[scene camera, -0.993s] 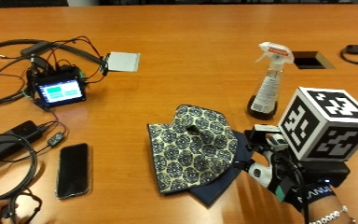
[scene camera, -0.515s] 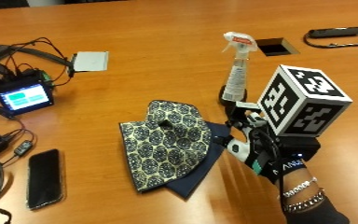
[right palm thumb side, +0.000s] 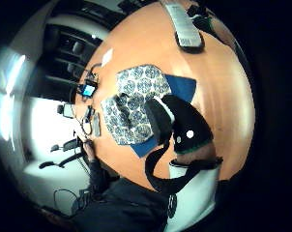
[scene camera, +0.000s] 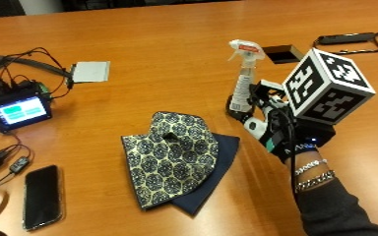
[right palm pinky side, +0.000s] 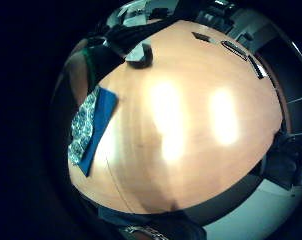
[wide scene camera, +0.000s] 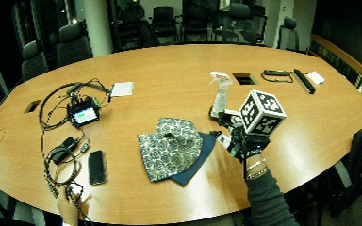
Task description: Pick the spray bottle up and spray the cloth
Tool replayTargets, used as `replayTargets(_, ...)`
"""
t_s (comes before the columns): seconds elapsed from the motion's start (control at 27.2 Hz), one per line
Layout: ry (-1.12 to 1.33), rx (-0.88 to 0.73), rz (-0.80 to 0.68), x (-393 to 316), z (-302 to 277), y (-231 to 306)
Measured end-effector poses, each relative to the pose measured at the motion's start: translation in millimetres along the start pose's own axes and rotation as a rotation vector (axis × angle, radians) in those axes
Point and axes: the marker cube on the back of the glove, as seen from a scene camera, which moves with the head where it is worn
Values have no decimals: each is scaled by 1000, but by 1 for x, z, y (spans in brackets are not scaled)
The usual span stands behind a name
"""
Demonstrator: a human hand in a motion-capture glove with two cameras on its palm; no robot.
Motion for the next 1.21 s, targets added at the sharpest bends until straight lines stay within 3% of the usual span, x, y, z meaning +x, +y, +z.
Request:
replayTargets(0.33, -280, 180, 116, 21, 0, -58)
replayTargets(0.63, -459, 274, 271, 47, 24, -66)
replayTargets(1.21, -695, 320, 202, 50, 70, -82)
